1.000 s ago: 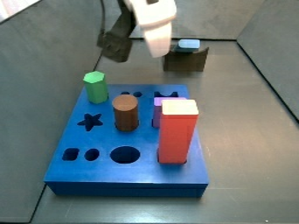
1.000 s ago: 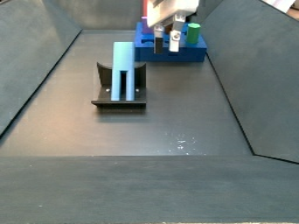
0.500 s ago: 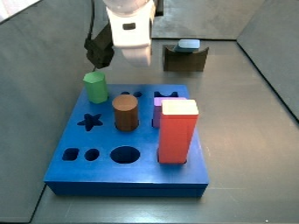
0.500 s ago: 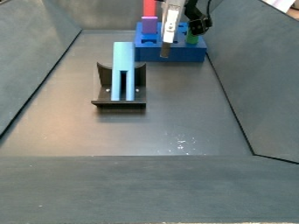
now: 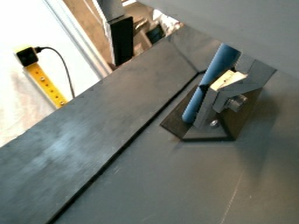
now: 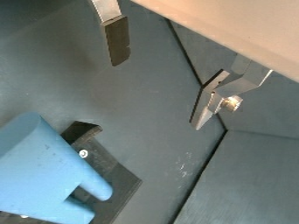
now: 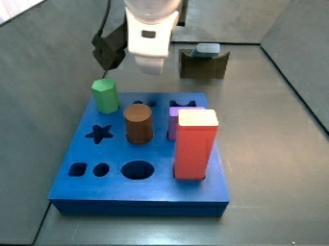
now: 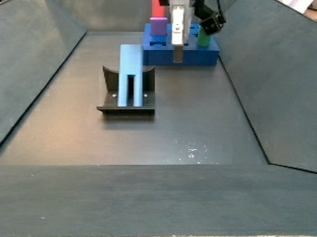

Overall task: Pick up the square-circle object. Move up. Rotate the square-circle object. Place the square-circle object on the fixture. Regrasp the square-circle object. Move to above the board. Insert the square-circle object.
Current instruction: Regrasp the square-circle object.

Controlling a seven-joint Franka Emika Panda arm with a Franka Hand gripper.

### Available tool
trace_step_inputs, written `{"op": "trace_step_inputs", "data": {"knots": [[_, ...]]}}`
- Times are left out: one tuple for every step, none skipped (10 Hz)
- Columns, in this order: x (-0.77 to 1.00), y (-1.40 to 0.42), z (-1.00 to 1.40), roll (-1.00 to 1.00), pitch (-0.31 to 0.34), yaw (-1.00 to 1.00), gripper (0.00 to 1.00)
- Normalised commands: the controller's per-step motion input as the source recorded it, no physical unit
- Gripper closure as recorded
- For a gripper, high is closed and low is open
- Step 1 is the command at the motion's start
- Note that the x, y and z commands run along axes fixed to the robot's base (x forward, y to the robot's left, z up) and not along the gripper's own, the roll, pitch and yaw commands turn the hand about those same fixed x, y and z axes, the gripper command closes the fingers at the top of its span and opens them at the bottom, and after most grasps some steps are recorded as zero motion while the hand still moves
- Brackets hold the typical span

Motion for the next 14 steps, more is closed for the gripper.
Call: {"op": "trace_step_inputs", "data": {"knots": [[0.06,-0.05,-0.01,0.12,0.226,0.48,0.0],[0.06,-0.05,0.0,0.1,0.127,0.46,0.0],[0.06,-0.04,0.0,0.08,0.019,0.41,0.0],[0.05,-0.04,-0.01,0.07,-0.028,0.38,0.0],[0.05,-0.04,-0.02,0.08,-0.086,0.3,0.0],[0.05,-0.05,-0.01,0.07,-0.104,0.24,0.0],[1.0,-0.02,0.0,0.06,-0.116,0.15,0.0],[1.0,-0.02,-0.01,0.06,-0.11,0.1,0.0],[1.0,-0.02,-0.03,0.08,-0.091,0.05,0.0],[1.0,-0.02,-0.03,0.09,-0.086,0.02,0.0],[1.0,-0.02,-0.04,0.1,-0.063,-0.01,0.0],[1.0,-0.01,-0.04,0.11,-0.04,-0.03,0.0],[1.0,-0.01,-0.05,0.11,-0.002,-0.05,0.0],[1.0,-0.01,-0.05,0.11,0.03,-0.05,0.0]]}}
